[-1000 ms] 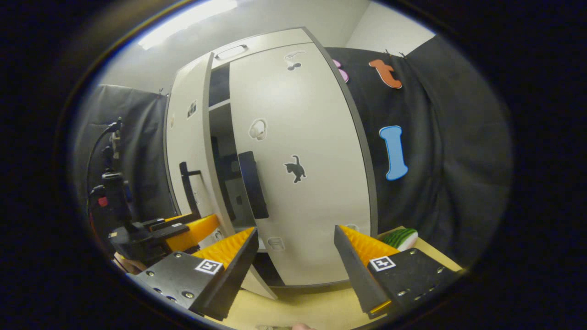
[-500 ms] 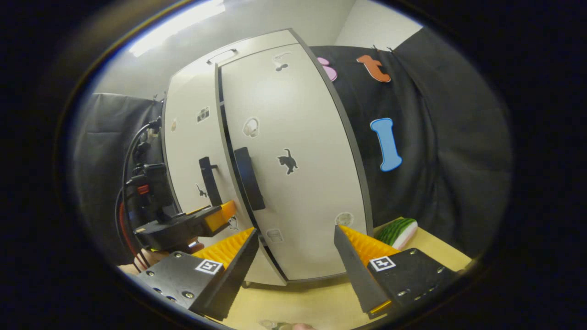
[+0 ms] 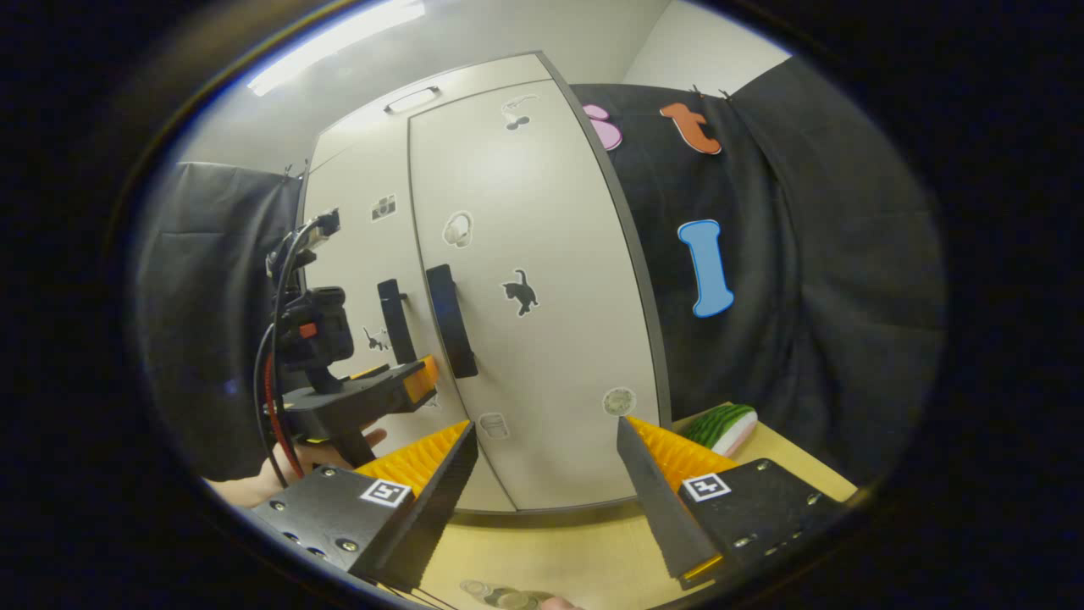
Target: Grasp the bottle in the cabinet with the left hand and place it on the coaster, then close the right door with the right hand and the left door with the left hand.
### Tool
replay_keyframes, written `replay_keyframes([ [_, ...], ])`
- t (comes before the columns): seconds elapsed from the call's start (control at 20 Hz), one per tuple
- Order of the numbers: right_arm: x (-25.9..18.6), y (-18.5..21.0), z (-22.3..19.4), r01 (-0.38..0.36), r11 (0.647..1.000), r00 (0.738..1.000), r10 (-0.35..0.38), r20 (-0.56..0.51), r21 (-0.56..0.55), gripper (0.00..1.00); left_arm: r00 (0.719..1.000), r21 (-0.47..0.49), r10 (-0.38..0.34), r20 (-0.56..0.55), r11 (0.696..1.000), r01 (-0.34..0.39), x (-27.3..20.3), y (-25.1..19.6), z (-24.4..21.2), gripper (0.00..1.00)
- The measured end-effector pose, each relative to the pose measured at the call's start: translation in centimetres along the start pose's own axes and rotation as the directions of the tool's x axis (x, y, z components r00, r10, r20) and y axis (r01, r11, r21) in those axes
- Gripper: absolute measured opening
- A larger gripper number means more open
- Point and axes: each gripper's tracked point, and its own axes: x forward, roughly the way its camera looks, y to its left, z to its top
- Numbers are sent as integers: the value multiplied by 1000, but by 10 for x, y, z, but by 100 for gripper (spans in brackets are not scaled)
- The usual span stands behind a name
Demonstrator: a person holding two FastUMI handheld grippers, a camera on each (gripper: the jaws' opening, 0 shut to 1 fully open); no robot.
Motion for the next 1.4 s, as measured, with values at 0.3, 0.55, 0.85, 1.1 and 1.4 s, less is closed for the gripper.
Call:
replay_keyframes([
  [0.3,-5,0,5,-7,1000,1000,7,2,-19,100,998,-9,-48,41,999,49,-32,-10,23,92],
  [0.55,-2,12,16,-14,998,1000,15,19,-60,100,996,-7,-68,51,998,68,-84,-4,36,91],
  [0.85,-4,37,26,-33,994,998,38,46,-106,100,999,-49,-37,9,998,37,-132,23,33,91],
  [1.1,-6,48,26,-29,992,998,35,44,-121,97,1000,-38,15,-5,999,-15,-162,53,25,90],
  [1.4,-9,51,28,19,977,998,-7,61,-211,100,999,-6,39,14,999,-39,-188,62,23,90],
])
